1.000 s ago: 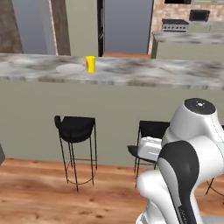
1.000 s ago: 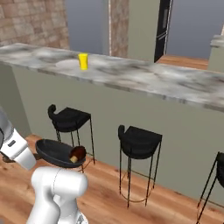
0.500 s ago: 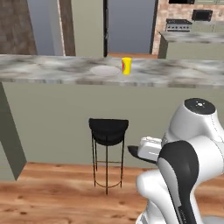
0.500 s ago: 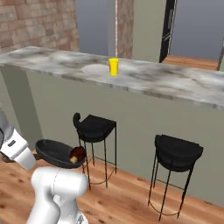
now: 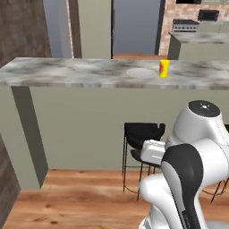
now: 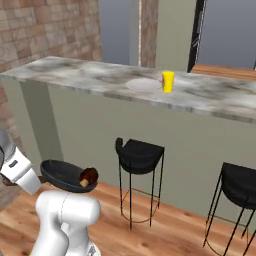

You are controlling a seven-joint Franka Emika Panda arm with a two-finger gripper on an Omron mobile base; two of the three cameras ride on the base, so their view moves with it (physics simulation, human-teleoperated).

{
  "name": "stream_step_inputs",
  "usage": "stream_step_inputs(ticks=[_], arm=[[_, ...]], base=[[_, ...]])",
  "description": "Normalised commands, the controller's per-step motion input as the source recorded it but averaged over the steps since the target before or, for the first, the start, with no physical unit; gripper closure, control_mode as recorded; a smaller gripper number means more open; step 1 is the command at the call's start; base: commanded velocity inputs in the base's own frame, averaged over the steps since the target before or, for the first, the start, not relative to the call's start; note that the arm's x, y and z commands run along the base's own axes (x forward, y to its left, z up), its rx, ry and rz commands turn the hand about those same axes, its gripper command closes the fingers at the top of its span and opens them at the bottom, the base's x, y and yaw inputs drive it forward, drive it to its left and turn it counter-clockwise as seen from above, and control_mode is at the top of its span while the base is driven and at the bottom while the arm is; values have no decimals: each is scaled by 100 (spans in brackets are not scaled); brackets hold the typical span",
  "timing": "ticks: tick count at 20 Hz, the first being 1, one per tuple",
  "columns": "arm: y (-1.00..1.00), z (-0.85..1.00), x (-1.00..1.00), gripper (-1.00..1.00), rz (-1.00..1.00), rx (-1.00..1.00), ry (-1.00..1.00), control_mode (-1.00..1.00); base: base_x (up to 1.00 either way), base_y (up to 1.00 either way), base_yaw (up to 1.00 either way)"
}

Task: Pick up the pan with the steak in it and place it on the dining table. Then place the steak on the plate.

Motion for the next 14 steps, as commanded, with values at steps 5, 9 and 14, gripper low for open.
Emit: stream_step_inputs(ticks=[5, 9, 14], arm=[[0, 0, 0, 100, 0, 0, 0, 100], [0, 0, 0, 100, 0, 0, 0, 100], [0, 0, 0, 100, 0, 0, 0, 100]], base=[[0, 84, -9], [-1, 72, -9], [-11, 9, -1]])
